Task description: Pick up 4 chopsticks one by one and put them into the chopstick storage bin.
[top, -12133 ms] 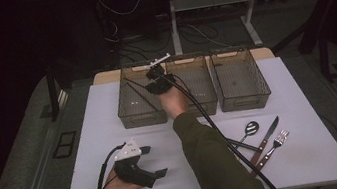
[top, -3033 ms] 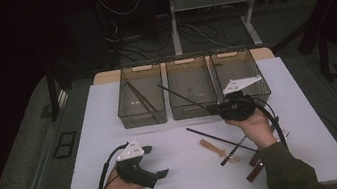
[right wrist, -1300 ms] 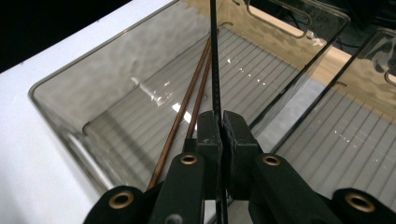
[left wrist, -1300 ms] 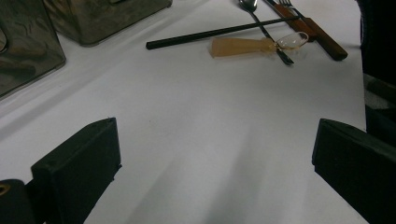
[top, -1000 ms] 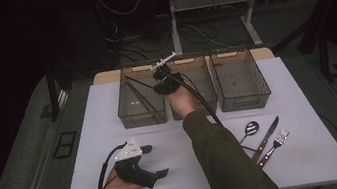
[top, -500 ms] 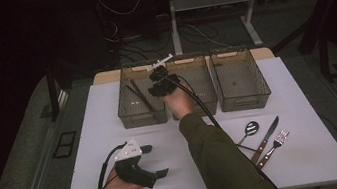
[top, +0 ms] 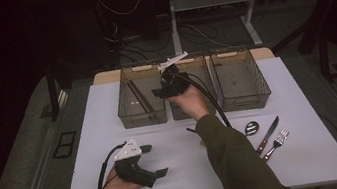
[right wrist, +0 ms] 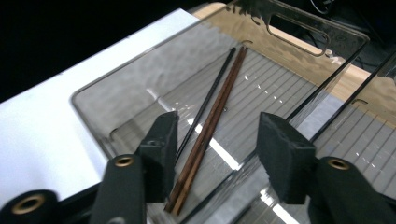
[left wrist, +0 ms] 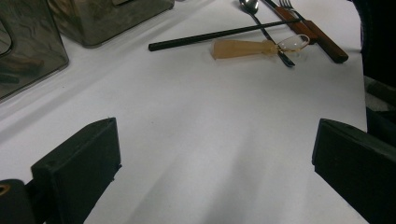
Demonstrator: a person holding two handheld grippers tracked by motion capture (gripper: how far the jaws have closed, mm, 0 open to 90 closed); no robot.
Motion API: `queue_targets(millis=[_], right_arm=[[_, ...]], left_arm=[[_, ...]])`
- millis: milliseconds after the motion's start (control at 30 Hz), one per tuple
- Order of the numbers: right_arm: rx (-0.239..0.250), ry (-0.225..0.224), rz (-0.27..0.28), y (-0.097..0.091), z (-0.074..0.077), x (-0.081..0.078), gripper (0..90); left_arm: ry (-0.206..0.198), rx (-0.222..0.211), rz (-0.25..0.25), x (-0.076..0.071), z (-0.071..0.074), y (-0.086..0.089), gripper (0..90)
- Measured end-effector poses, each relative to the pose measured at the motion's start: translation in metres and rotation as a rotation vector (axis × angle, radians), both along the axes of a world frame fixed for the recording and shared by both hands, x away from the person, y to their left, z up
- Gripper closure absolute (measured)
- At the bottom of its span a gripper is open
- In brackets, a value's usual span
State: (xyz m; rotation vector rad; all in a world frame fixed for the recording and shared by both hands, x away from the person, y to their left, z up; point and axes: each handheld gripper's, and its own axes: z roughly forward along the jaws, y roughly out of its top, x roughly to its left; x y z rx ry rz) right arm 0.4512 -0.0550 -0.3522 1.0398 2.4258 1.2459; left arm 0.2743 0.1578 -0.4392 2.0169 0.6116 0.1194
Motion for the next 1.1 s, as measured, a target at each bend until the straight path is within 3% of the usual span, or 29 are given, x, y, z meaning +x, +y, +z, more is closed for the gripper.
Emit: queue_targets(millis=[333, 633, 900, 1100], right_arm=[[0.024, -0.018, 0.051, -0.036, 0.006, -0.02, 39.6], [-0.006, -0.031, 0.107, -0.069, 0.005, -0.038, 35.7], [0.021, -0.03, 0.112, -0.097, -0.002, -0.054, 35.8], [0.035, -0.038, 0.116, -0.113, -0.006, -0.066, 35.9]], left_arm=[[0.002, 0.003, 0.01, 0.0, -0.001, 0.0, 0.8], [-0.004, 0.023, 0.008, 0.0, -0.001, 0.0, 0.8], [-0.025, 0.051, 0.031, 0.0, -0.003, -0.001, 2.9], [-0.021, 0.045, 0.062, 0.0, -0.003, 0.0, 4.3]])
